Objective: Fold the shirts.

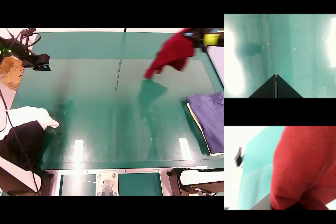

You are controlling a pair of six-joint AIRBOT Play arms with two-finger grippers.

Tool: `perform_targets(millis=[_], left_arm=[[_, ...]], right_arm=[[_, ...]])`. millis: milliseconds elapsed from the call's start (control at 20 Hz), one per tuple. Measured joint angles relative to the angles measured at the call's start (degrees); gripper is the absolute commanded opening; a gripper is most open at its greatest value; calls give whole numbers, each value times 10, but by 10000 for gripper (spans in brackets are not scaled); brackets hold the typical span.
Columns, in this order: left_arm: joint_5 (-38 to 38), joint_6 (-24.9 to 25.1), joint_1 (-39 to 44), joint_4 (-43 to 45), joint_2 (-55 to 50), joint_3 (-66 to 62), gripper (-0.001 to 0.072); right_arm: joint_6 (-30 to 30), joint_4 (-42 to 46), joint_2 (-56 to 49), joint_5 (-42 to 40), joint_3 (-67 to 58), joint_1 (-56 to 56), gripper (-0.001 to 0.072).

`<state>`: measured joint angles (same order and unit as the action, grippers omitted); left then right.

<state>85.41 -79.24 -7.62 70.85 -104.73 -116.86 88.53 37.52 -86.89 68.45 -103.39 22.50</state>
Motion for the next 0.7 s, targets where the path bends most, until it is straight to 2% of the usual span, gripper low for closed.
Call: perform_targets(millis=[350, 500, 700], left_arm=[[2, -15, 0, -12, 0, 0, 25], [4, -17, 0, -13, 0, 0, 26], [8, -17, 0, -15, 0, 0, 26]], right_arm=[[50, 112, 44, 72, 3, 205, 24], [54, 158, 50, 130, 8, 255, 23], [66, 270, 72, 202, 19, 286, 23]])
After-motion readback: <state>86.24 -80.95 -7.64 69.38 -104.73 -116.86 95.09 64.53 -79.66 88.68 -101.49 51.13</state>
